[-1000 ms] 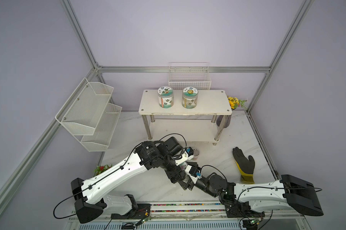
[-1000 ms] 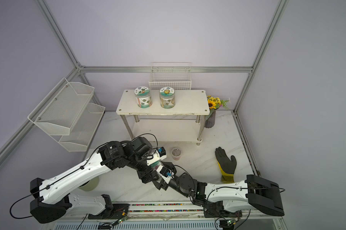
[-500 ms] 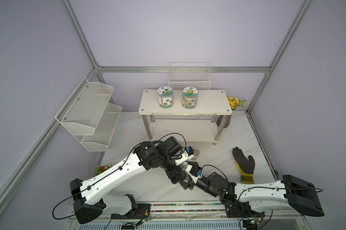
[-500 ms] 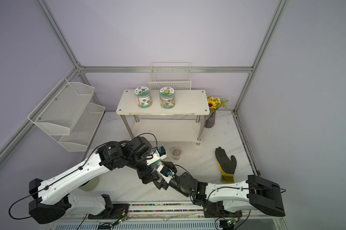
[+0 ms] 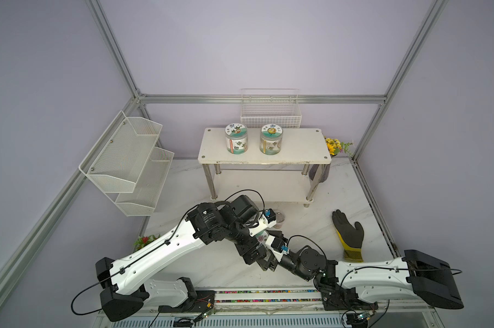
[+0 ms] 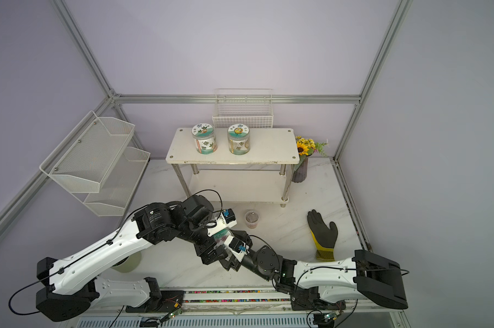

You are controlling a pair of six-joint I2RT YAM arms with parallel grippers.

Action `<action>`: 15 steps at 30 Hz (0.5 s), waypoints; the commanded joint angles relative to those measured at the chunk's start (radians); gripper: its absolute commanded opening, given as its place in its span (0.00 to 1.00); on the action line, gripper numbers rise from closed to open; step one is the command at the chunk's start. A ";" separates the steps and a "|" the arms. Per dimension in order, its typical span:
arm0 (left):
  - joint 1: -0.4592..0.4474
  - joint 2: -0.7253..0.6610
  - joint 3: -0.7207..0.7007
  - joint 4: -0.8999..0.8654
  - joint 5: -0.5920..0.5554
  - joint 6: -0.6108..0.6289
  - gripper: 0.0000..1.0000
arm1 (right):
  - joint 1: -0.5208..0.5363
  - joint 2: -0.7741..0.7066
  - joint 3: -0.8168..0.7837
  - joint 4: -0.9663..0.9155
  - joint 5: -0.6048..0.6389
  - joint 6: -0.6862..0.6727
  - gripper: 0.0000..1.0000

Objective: Place the seed container on the shelf
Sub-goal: Pick up the seed jar at the center of the board.

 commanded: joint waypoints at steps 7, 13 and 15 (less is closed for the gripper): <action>-0.015 -0.034 0.022 0.044 -0.054 -0.021 1.00 | -0.013 -0.028 0.020 -0.020 0.010 -0.014 0.41; -0.015 -0.038 0.032 0.044 -0.116 -0.043 1.00 | -0.013 -0.037 0.017 -0.022 0.006 -0.021 0.39; -0.016 -0.044 0.028 0.046 -0.127 -0.046 1.00 | -0.014 -0.041 0.015 -0.024 0.003 -0.021 0.39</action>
